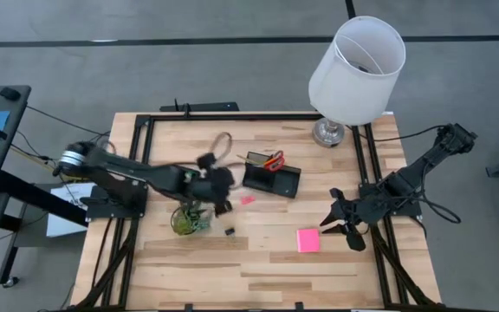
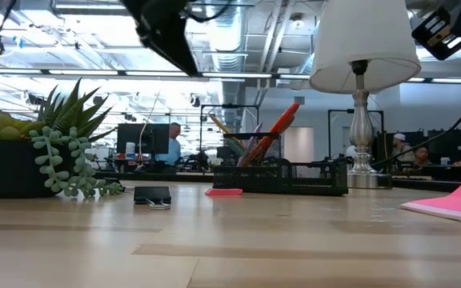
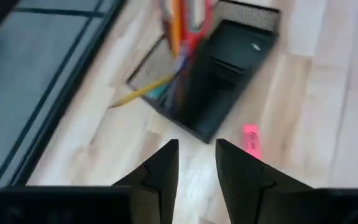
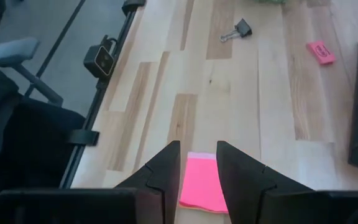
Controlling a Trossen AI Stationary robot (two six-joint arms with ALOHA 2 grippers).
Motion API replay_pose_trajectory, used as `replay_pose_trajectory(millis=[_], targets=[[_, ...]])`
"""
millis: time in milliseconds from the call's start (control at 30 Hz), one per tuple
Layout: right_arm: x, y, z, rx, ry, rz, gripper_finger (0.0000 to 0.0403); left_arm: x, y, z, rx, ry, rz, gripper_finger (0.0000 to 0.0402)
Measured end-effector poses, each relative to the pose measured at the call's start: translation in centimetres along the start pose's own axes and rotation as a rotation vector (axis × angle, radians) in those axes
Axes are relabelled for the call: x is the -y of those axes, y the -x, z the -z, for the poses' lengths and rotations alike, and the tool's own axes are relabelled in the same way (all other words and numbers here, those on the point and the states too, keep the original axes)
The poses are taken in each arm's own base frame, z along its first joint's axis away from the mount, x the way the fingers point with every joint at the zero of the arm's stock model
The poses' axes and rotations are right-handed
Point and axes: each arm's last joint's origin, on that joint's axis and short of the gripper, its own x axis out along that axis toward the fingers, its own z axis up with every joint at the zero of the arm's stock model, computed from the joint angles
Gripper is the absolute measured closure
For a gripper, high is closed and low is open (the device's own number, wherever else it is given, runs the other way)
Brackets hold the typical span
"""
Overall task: Pick and place office supplies into organizer
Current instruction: Put the pink eraser into the lower left compartment of the black desk organizer
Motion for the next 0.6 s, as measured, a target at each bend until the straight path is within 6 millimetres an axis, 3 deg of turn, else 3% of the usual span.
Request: replay_pose_trajectory(millis=[100,267,367,500,600], targets=[[0.0,0.0,-0.1,0.01,-0.001,-0.003,0.0305,-0.7,-0.7,2.8,0.082,0.059,0.045,0.0305],[-0.1,0.0,-0.4,0.054,0.003,0.01,0.0305,1.0,-4.1,8.5,0.38,0.151,0.355,0.0314],[-0.1,0.0,-0.5,0.058,0.005,0.01,0.0305,1.5,-5.7,11.1,0.489,0.242,0.445,0.0314],[-0.2,-0.3,-0.5,0.05,0.04,0.015,0.0305,2.2,-7.3,12.4,0.533,0.349,0.493,0.0314],[-0.3,-0.8,-0.4,0.033,0.062,0.023,0.0305,3.1,-8.8,11.8,0.528,0.338,0.486,0.0314]])
